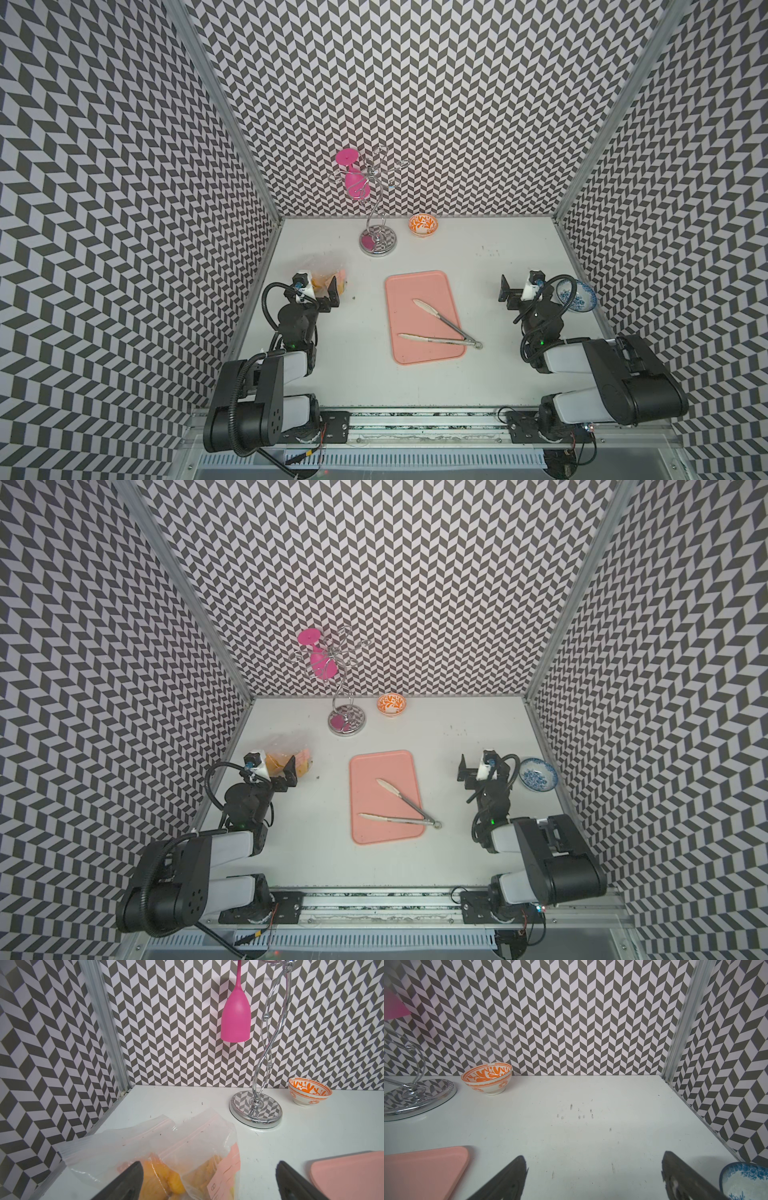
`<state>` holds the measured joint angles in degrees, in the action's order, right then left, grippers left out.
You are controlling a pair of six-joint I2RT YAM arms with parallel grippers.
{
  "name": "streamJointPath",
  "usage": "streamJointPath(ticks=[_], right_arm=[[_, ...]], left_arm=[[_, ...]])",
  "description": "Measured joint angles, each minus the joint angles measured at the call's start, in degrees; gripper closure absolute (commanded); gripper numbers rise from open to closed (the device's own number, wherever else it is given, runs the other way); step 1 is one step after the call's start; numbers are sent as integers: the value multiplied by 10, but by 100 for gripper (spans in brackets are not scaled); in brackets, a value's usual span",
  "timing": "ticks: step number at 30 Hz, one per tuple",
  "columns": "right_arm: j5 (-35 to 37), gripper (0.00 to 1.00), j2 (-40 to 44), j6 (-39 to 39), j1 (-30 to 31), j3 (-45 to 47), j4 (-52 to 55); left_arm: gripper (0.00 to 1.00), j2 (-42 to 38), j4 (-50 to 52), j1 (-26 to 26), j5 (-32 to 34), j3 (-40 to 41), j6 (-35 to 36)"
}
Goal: Put the cookies into a resealable bag to prevent moisture
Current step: Reset both arms
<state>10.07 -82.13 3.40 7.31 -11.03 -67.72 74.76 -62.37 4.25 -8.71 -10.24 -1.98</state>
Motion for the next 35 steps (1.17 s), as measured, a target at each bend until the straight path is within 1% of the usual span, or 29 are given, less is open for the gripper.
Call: streamJointPath(ticks=[8, 11, 18, 25, 35], right_arm=[[-1, 0, 8, 0, 0, -2, 16], [-6, 0, 8, 2, 0, -17, 32], [-4, 0, 3, 1, 0, -30, 30], [1, 1, -24, 0, -1, -30, 16], [-5, 0, -27, 1, -1, -31, 17]], left_arm=[[0, 17, 6, 0, -24, -23, 12], [0, 21, 11, 0, -31, -25, 16], [0, 37, 16, 0, -41, -39, 26], [0, 56, 16, 0, -51, -42, 26], [0, 54, 17, 0, -62, -50, 30]])
